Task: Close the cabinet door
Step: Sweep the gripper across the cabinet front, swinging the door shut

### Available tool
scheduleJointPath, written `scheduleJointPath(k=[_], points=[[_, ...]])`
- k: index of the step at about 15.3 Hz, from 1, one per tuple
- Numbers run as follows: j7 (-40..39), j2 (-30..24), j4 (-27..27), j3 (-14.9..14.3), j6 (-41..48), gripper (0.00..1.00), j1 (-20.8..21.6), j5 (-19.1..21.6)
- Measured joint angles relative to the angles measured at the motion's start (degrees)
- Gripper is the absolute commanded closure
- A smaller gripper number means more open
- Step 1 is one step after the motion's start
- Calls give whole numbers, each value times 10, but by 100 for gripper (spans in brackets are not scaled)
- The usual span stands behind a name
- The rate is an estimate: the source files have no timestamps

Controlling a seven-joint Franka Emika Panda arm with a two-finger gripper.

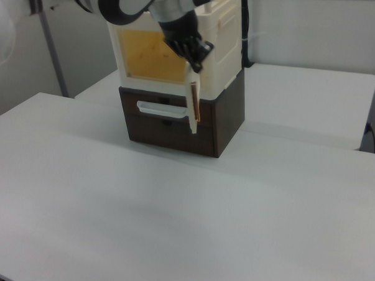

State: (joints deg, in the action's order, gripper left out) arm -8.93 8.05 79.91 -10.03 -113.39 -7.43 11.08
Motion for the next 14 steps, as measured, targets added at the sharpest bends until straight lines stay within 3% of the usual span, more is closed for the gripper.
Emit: scheduleJointPath(k=[3, 6, 11, 14], points=[[0, -6, -2, 6, 0, 100, 36, 38], [1, -8, -2, 14, 0, 100, 71, 39], [0, -1, -1, 14, -2, 100, 77, 39], [0, 7, 1, 16, -50, 100, 99, 39]])
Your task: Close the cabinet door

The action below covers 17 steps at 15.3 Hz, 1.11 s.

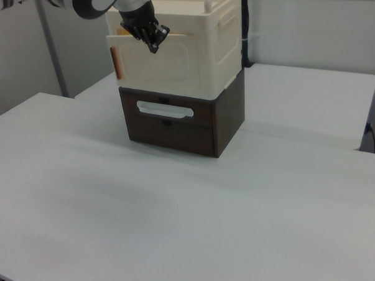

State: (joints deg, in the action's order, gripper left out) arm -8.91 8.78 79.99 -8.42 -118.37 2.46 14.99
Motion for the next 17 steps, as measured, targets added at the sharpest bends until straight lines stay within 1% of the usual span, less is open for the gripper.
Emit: scheduleJointPath(k=[2, 4, 6, 8, 17], points=[[0, 12, 2, 1, -32, 100, 10, 0], [0, 32, 4, 1, -83, 100, 22, 0], [0, 57, 4, 2, -144, 100, 44, 0], [0, 67, 4, 2, -176, 100, 49, 0], [0, 83, 4, 2, -244, 100, 48, 0]])
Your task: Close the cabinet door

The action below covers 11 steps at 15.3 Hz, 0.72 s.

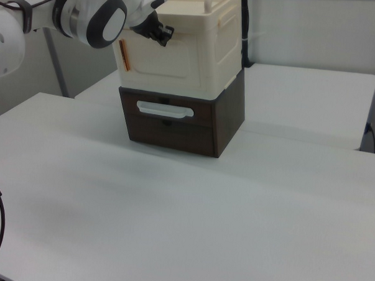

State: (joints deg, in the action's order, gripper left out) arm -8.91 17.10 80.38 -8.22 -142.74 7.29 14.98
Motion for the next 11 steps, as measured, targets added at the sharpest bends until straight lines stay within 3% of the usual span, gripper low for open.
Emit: scheduleJointPath(k=[11], points=[[0, 3, 2, 0, -33, 100, 1, 0]])
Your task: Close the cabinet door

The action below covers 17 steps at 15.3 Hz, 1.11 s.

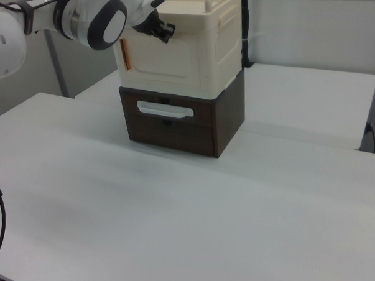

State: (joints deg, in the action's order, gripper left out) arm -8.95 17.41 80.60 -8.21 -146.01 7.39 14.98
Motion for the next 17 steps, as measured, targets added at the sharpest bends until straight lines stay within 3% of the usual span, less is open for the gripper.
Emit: scheduleJointPath(k=[7, 9, 17], points=[[-36, -3, 10, 0, 26, 100, -2, 0], [-44, -5, 13, -2, 101, 100, -5, -7], [-34, -68, 18, -6, 427, 100, -6, -138]])
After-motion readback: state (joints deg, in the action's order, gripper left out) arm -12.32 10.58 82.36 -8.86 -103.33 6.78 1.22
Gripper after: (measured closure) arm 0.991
